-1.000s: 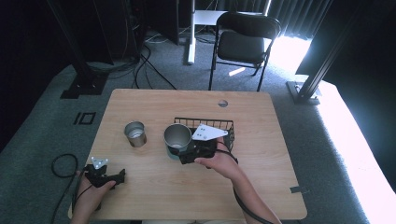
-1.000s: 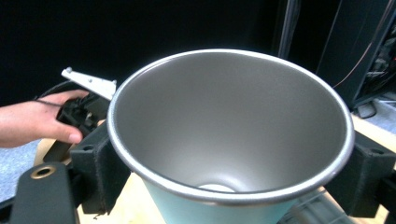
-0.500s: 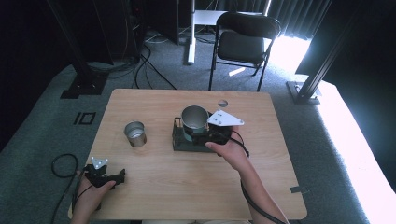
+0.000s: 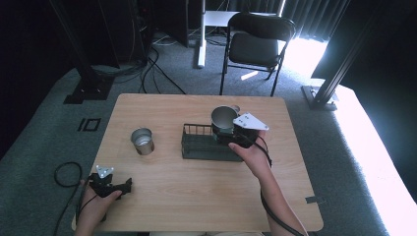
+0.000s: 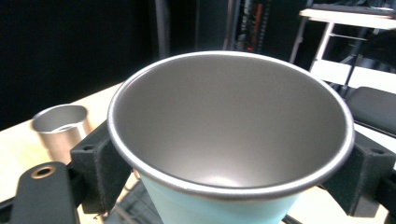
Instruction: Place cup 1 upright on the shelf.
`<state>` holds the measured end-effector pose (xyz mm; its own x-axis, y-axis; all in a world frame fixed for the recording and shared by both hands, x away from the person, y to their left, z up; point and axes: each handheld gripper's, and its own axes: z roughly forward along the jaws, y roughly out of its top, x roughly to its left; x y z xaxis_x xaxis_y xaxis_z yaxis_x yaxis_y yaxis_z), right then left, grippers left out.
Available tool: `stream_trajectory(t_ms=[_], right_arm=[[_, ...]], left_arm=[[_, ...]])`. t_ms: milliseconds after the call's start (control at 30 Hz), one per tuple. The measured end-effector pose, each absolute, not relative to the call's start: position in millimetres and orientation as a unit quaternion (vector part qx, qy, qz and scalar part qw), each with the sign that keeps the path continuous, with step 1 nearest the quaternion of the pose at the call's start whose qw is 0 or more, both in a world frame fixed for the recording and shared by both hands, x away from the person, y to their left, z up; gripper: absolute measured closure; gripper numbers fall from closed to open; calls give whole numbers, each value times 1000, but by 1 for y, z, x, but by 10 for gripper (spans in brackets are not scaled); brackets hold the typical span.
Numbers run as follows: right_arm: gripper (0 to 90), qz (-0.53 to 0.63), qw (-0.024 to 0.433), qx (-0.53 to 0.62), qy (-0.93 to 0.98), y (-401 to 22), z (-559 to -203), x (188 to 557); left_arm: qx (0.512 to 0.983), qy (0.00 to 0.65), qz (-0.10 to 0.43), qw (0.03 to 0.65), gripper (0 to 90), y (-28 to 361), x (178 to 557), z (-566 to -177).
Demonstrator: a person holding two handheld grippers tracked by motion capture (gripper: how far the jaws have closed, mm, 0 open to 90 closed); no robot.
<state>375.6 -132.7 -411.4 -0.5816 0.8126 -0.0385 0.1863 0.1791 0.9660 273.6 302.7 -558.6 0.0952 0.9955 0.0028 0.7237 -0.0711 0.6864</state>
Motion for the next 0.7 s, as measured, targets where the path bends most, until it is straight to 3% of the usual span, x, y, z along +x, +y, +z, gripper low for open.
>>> stream_trajectory(t_ms=[700], right_arm=[[135, 504, 288, 408, 704, -162, -460, 390]], left_arm=[[689, 624, 249, 272, 6, 303, 274, -559]])
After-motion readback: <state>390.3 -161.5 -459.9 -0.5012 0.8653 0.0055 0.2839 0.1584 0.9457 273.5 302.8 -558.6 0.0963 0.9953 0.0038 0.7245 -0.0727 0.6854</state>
